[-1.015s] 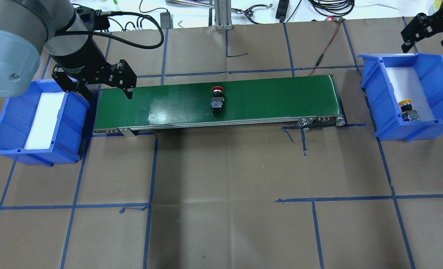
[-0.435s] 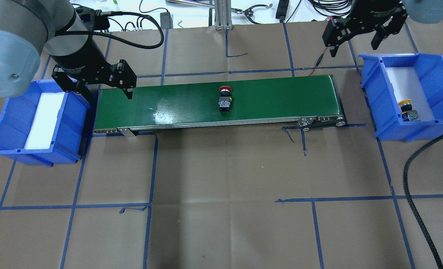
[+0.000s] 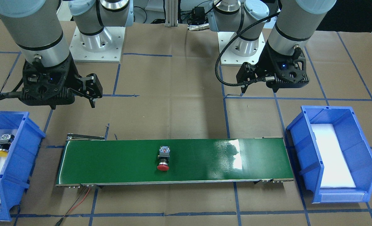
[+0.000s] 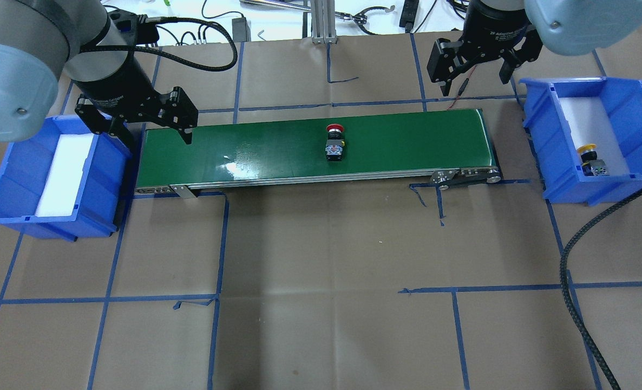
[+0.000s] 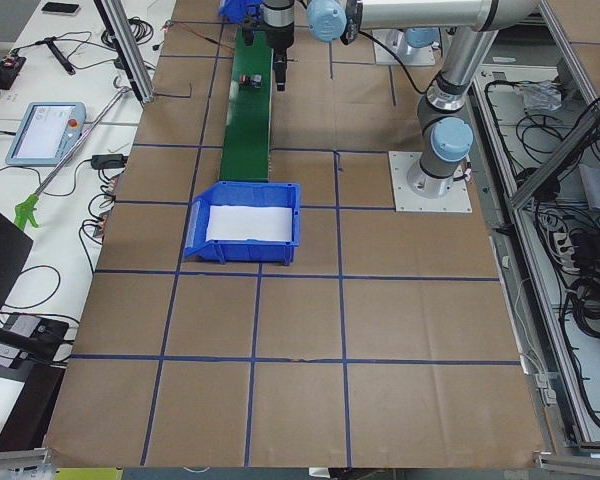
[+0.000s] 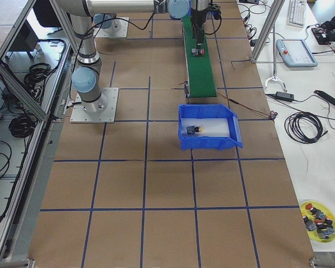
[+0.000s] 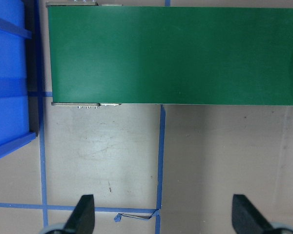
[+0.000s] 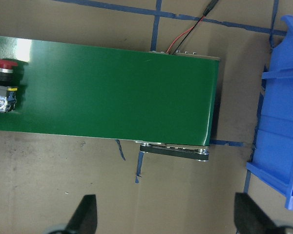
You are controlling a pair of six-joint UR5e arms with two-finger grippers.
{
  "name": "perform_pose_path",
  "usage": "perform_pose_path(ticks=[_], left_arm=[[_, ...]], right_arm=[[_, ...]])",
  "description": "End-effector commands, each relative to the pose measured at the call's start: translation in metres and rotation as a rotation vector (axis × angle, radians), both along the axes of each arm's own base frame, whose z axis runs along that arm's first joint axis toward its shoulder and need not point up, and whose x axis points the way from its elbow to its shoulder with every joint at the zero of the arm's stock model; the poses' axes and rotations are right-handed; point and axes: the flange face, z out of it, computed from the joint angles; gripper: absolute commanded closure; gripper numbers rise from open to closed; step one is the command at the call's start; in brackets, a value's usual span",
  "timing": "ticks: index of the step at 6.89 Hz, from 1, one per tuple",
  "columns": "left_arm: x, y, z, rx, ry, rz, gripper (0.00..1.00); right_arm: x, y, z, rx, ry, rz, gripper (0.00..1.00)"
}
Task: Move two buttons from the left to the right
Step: 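Raise the right gripper out of the bin and move it over the conveyor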
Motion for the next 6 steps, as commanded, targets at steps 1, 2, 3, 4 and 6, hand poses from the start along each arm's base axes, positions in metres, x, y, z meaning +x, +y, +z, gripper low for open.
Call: perform_pose_path(ticks=[1,2,3,4,6], left_arm=[[0.0,0.0,0.0,-0.001,-0.001,0.0,0.0],[0.0,0.001,-0.002,0.002,-0.003,0.0,0.0],[0.0,0.001,0.0,-0.001,0.0,0.0,0.0],[0.0,0.001,0.0,-0.001,0.002,0.0,0.0],[0.0,0.001,-0.001,0.001,0.002,0.0,0.0]], right_arm=[[0.001,0.027,-0.02,0.005,-0.007,0.002,0.0],[0.0,0.032,-0.041,-0.014,-0.006,0.0,0.0],[-0.001,0.036,-0.054,-0.035,-0.012,-0.004,0.0],[-0.002,0.034,-0.066,-0.027,-0.017,-0.011,0.0],[0.0,0.027,-0.077,-0.014,-0.021,-0.089,0.0]])
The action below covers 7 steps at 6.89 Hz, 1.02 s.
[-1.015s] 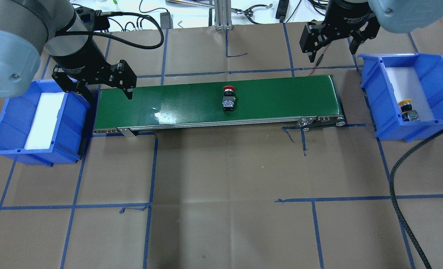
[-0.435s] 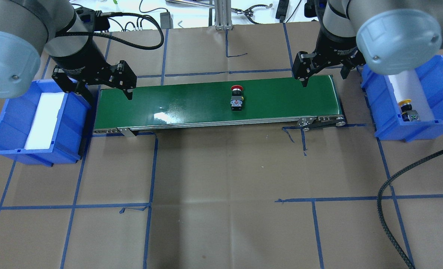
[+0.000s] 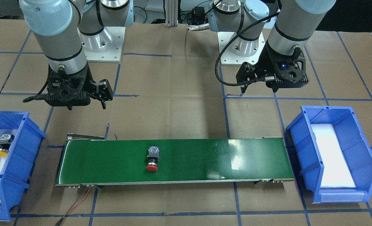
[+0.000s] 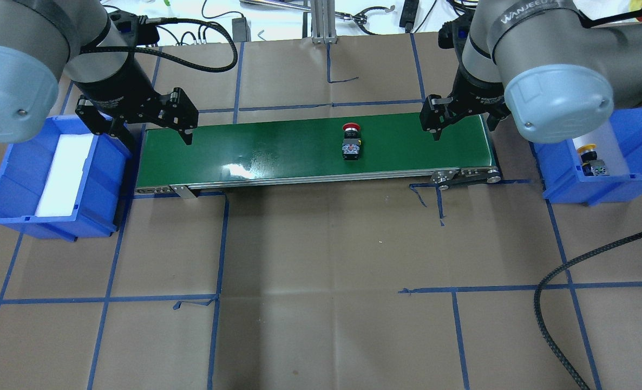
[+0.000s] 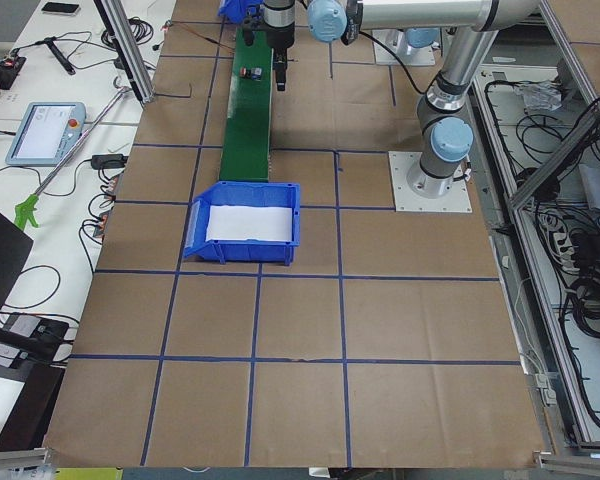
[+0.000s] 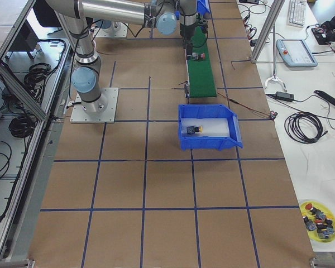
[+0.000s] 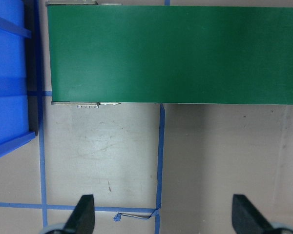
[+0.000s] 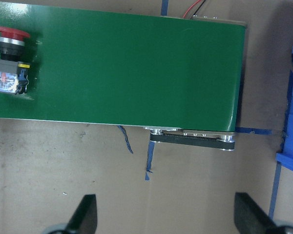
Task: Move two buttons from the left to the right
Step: 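Raise the right gripper out of the bin and move it over the conveyor, then lower the right gripper onto the red-capped button on the belt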
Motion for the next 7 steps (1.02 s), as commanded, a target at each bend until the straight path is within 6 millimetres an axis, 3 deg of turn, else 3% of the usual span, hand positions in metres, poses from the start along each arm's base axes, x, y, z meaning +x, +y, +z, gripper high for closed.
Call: perform_pose_path(ticks=[1,3,7], left_arm=[[0.0,0.0,0.001,-0.002,0.002,0.0,0.0],[0.0,0.0,-0.001,0.001,0.002,0.0,0.0],[0.0,0.0,-0.001,0.001,0.002,0.0,0.0]], right_arm=[[0.001,-0.015,-0.018,0.015,-0.003,-0.047,0.0],[0.003,-0.022,-0.022,-0.008,-0.008,-0.047,0.0],[0.018,-0.064,-0.063,0.008,-0.141,-0.113,0.01]])
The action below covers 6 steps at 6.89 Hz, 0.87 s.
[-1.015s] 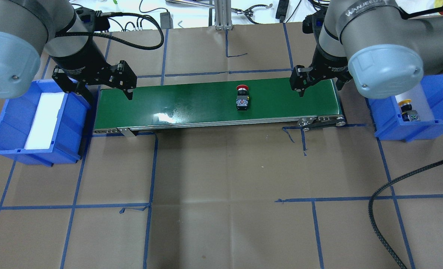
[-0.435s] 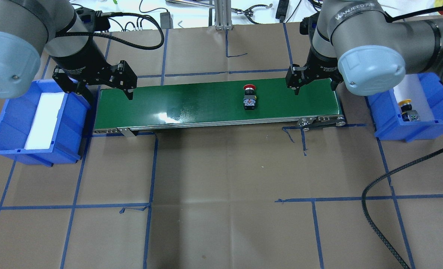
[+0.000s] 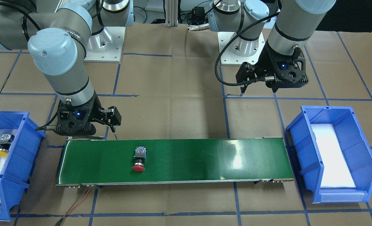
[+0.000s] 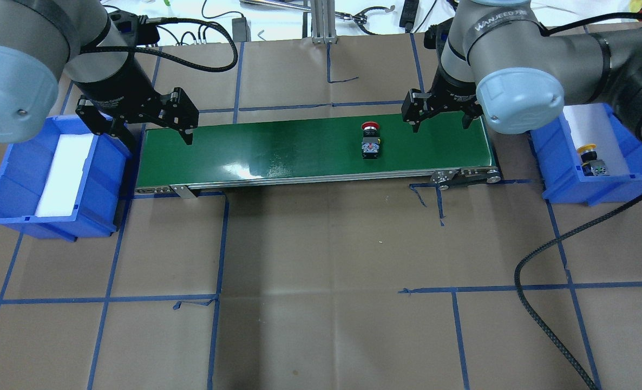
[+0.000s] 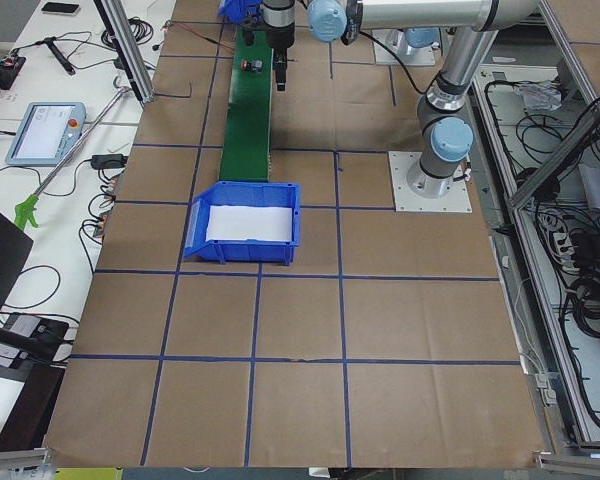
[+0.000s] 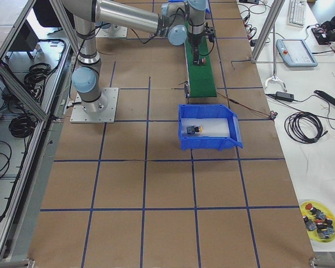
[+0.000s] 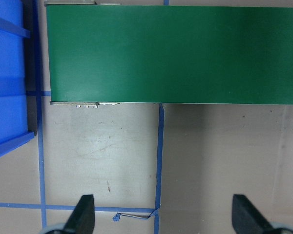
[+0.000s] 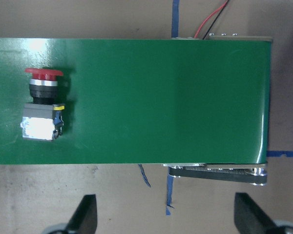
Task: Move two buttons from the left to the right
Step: 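Lower the right gripper onto the red-capped button on the belt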
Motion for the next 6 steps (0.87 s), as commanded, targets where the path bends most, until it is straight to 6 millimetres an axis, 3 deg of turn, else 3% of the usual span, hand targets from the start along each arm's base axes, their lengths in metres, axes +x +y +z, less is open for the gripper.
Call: perform_pose_path(ticks=[1,4,6], left_arm=[[0.0,0.001,0.001,-0.002,0.0,0.0,0.0],[0.0,0.0,0.0,-0.002,0.0,0.0,0.0],[0.0,0.001,0.001,-0.004,0.0,0.0,0.0]], right_arm=[[0.007,-0.023,-0.031,0.042,-0.05,-0.041,0.01],[0.031,-0.041,-0.057,0.054,-0.062,-0.049,0.01],[0.034,-0.05,-0.073,0.074,-0.058,-0.05,0.01]])
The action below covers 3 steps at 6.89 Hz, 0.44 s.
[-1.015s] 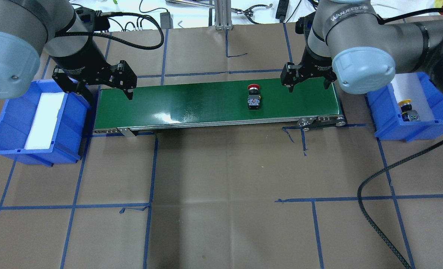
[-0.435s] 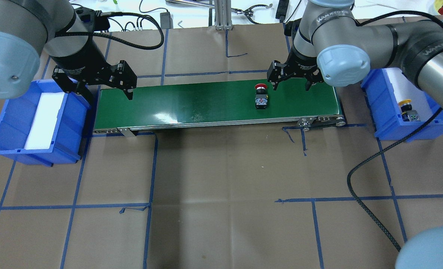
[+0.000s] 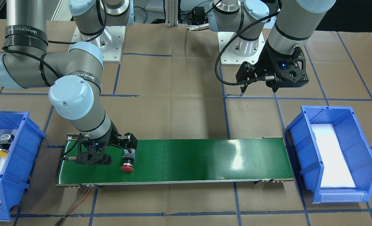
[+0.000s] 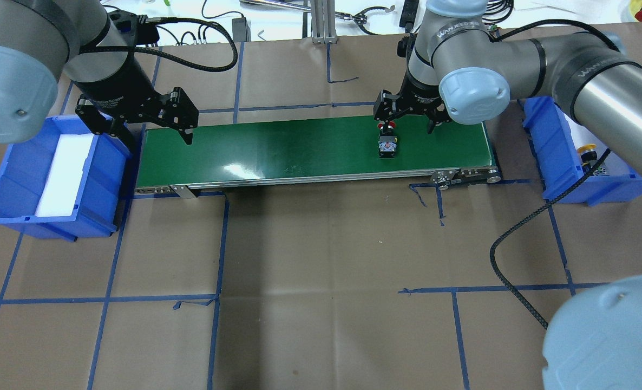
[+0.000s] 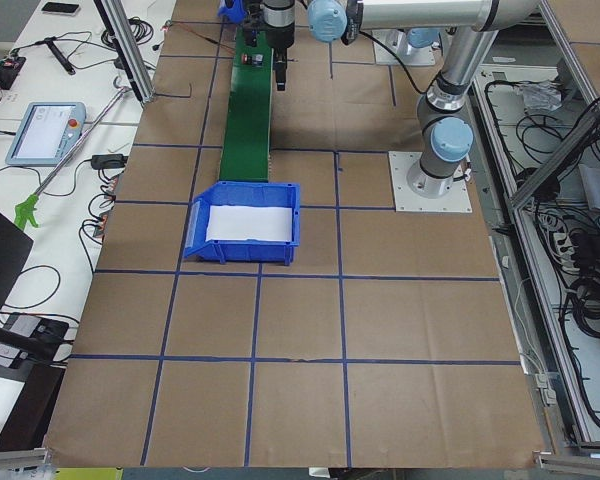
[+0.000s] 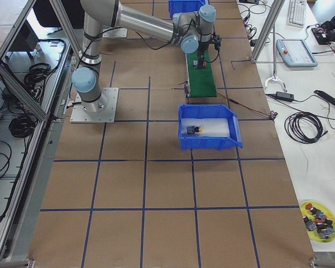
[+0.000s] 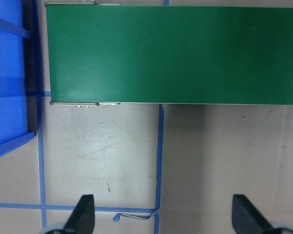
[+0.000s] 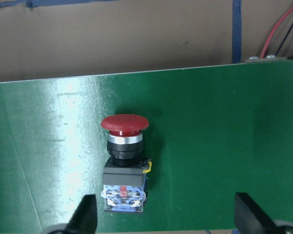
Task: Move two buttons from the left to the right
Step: 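Lower the right gripper onto the red-capped button on the belt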
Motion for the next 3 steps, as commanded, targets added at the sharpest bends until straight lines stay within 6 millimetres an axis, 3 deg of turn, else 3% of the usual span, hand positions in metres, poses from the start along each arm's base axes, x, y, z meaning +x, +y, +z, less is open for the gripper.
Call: perform_pose_path(ticks=[1,3], left_arm=[[0.0,-0.001,-0.001,0.001,-0.003,0.0,0.0],[0.0,0.0,0.001,-0.002,-0.002,0.0,0.0]], right_arm=[[0.003,-0.009,-0.022,0.014,0.001,-0.001,0.01],[0.002,-0.009,-0.033,0.028,0.002,-0.002,0.05]])
